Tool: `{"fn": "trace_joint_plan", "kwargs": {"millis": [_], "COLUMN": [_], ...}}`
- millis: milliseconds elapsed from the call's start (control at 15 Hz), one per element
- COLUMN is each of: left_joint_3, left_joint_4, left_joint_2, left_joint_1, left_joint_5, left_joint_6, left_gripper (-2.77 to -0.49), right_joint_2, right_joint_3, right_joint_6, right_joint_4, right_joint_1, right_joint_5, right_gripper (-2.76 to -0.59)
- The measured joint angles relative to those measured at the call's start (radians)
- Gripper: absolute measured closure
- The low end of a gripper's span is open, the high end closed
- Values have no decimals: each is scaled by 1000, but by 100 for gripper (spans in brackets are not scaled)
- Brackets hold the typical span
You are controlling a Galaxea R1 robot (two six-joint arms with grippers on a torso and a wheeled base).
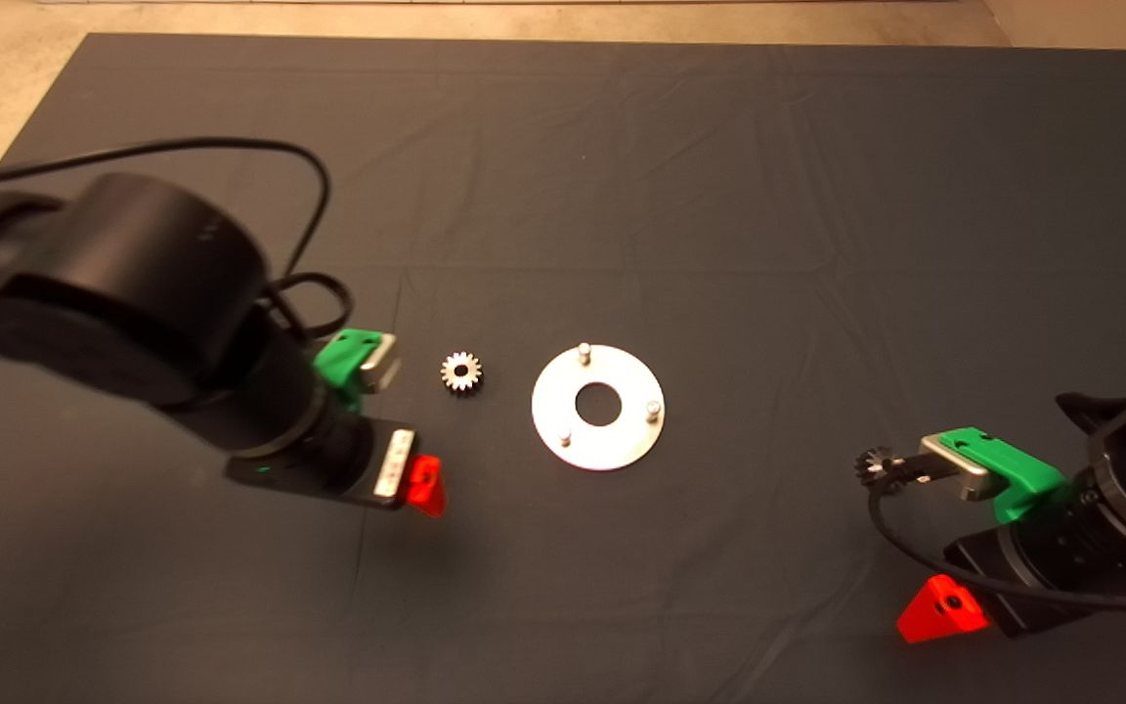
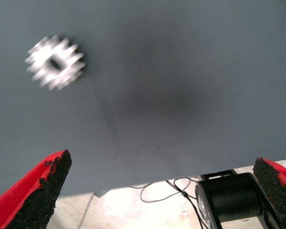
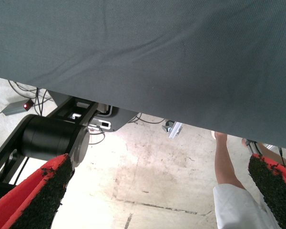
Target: Install three planetary gears onto the carrier pins
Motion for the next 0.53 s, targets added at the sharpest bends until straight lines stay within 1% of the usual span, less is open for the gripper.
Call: {"fn": "trace_joint_plan", "kwargs": {"millis": [67,133,200,267,400,467,533], "left_joint_3": [-27,-49,-66,-84,-124,-152,-188], "left_joint_4": [7,15,27,38,68,81,93], "left_joint_2": [50,86,105,113,118,120,126], "left_joint_1": [0,0,0,0,0,2,12], "left_joint_5": [-1,-5,-8,-8,-6,-3,-1], "left_joint_6": [3,5,6,8,15,26,44], "left_gripper": [-277,-277,-277,-277,-277,-277,-277], "right_joint_2": [0,0,0,-1,0,0,0], "right_joint_3": [0,0,0,0,0,0,0], "right_joint_6": [0,0,0,0,0,0,0], "right_joint_4": [0,0,0,0,0,0,0], "right_joint_1": [0,0,0,0,0,0,0], "right_joint_5": [0,0,-1,-1,1,1,0], "right_gripper": [-276,-276,-276,-276,-276,-276,-276]}}
